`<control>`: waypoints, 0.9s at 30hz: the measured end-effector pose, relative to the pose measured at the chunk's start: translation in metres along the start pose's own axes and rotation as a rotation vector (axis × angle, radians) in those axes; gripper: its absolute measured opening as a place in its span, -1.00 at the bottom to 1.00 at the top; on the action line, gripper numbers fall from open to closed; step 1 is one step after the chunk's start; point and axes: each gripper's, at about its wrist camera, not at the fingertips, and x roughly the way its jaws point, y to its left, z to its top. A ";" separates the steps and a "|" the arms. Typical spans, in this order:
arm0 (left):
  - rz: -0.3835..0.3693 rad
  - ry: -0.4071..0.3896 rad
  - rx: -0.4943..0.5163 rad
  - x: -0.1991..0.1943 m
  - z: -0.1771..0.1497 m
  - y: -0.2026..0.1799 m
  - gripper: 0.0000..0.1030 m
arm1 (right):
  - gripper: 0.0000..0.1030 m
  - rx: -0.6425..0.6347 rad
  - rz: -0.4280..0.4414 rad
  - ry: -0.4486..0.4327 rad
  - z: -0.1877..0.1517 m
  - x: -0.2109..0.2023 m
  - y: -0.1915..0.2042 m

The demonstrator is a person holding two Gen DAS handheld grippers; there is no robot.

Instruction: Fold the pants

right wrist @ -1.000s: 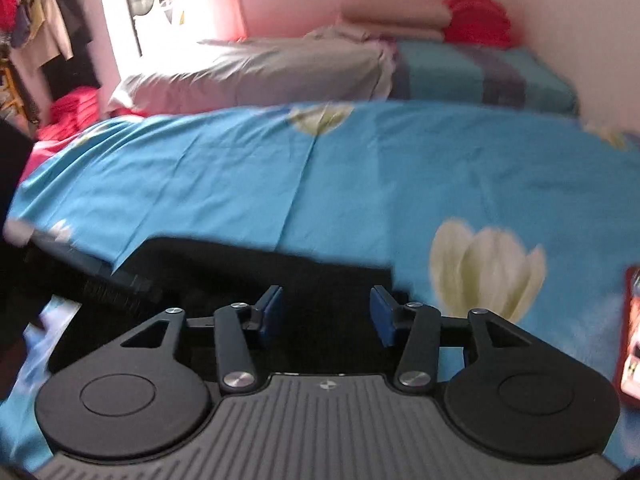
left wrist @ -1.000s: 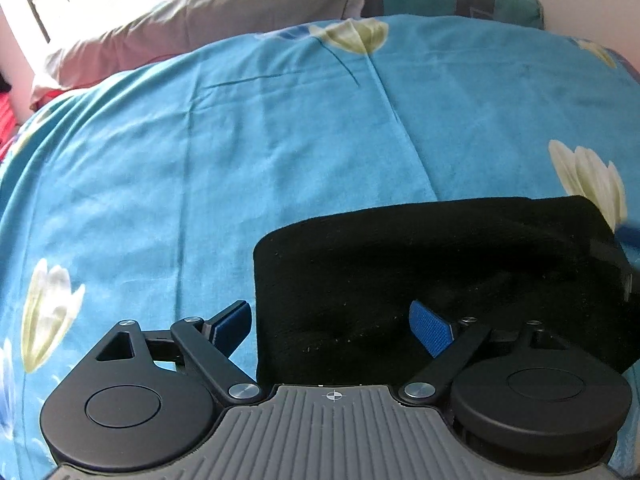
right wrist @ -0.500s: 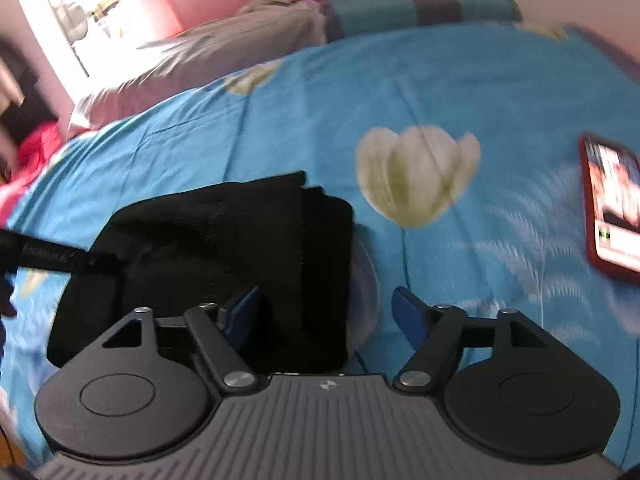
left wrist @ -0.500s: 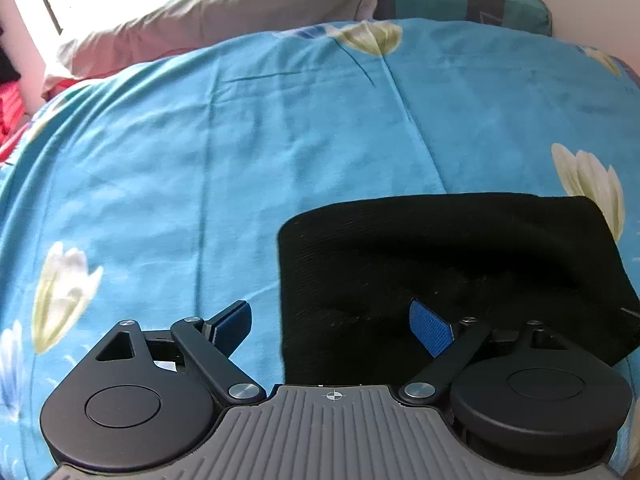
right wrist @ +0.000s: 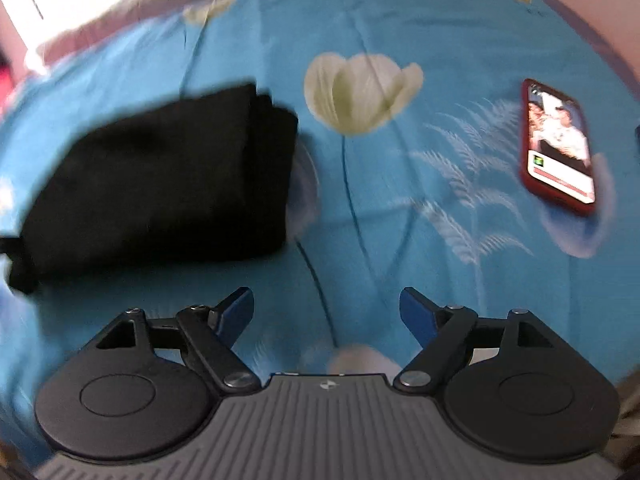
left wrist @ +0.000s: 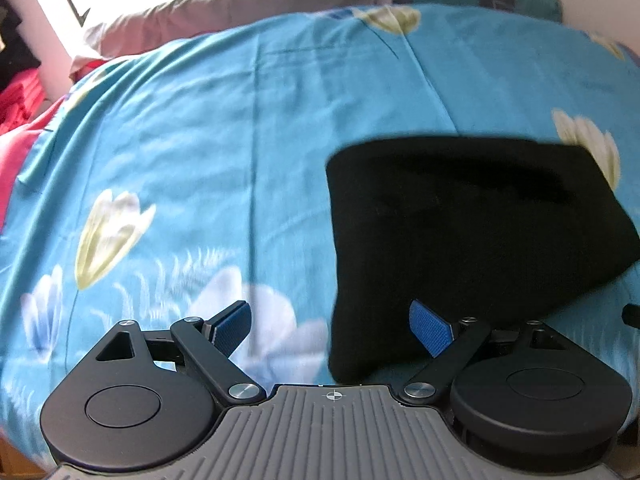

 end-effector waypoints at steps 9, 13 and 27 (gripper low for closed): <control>-0.053 0.052 0.047 -0.006 -0.018 -0.022 1.00 | 0.65 -0.056 0.075 -0.044 -0.007 -0.039 0.029; -0.068 0.034 0.064 -0.012 -0.017 -0.030 1.00 | 0.70 -0.061 0.104 -0.092 -0.004 -0.059 0.039; -0.094 0.018 0.079 -0.019 -0.012 -0.038 1.00 | 0.72 -0.049 0.132 -0.142 -0.003 -0.077 0.048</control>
